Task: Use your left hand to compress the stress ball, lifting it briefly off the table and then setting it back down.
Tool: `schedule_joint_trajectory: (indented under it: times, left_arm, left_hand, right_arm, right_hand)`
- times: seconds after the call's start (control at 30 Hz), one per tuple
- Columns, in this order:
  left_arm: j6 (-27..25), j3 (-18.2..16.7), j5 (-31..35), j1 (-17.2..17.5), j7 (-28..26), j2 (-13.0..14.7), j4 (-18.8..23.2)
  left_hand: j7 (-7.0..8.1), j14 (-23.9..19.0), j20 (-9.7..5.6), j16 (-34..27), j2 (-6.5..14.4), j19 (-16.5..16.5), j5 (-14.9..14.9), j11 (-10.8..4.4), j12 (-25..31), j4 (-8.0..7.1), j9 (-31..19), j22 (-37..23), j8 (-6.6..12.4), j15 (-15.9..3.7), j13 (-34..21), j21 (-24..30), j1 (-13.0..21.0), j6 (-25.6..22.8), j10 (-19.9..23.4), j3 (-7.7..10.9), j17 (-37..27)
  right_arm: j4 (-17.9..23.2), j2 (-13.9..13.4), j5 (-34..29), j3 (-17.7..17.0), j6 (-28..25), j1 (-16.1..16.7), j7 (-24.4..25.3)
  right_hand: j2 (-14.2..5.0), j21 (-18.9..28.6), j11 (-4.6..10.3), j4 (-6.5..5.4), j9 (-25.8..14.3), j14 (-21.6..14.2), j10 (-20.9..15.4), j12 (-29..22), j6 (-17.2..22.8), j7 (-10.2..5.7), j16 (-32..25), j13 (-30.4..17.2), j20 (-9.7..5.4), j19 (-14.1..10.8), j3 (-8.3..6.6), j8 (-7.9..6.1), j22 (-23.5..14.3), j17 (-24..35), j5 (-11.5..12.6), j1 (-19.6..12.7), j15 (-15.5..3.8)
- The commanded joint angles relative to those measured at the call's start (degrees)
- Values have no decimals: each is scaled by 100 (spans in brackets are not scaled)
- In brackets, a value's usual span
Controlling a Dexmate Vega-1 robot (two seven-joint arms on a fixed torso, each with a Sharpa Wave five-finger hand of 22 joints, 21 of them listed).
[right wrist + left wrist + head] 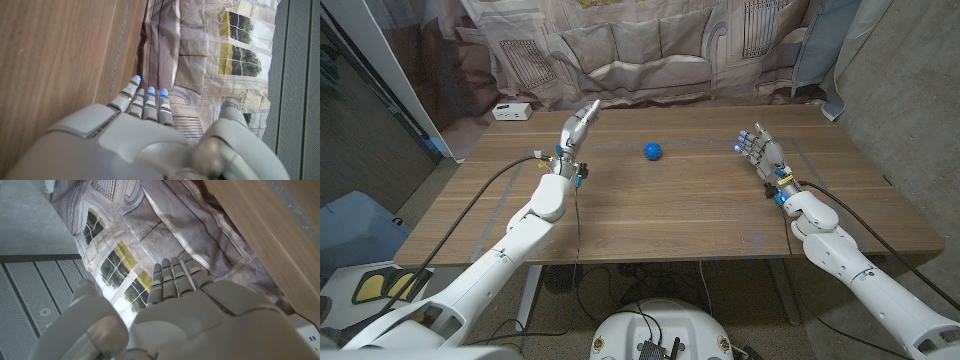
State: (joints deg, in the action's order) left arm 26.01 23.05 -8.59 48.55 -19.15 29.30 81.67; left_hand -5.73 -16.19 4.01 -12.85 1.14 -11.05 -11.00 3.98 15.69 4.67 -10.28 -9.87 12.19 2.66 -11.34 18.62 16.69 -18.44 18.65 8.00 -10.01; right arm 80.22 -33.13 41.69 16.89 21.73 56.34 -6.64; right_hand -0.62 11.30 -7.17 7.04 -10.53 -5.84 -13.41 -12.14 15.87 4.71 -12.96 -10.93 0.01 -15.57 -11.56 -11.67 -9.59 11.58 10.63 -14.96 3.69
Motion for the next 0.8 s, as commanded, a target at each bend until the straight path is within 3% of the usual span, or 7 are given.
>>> schedule_joint_trajectory:
  times: [0.03,0.33,0.8]
  left_arm:
    - [-616,129,1181,-184,-683,142,133]
    - [-1271,335,2021,-223,-1220,256,421]
    - [-1570,476,2349,-163,-1454,367,700]
  left_hand:
    - [-6,-69,10,1,0,-68,-10,-14,-5,34,-19,-17,37,14,-9,-6,88,-58,51,25,-21]
    - [10,-95,19,12,24,-97,-11,-27,-12,56,-20,-18,30,2,-10,-21,130,-83,73,47,-21]
    - [24,-125,20,37,61,-131,-9,-60,-31,95,-21,-18,13,-15,-12,-54,203,-106,91,82,-21]
  right_arm:
    - [359,-38,-158,-70,14,238,431]
    - [611,-112,-197,-151,-58,432,692]
    - [795,-189,-183,-213,-87,628,765]
  right_hand:
    - [5,15,-26,31,-28,-34,-48,-7,40,48,14,-20,-4,-41,12,4,-21,15,15,-57,36]
    - [-2,13,-26,31,-29,-48,-67,-9,38,57,14,-21,2,-51,13,10,-21,16,13,-58,29]
    - [-7,7,-39,34,-29,-53,-85,-7,45,62,22,-22,12,-54,16,12,-21,17,11,-62,38]
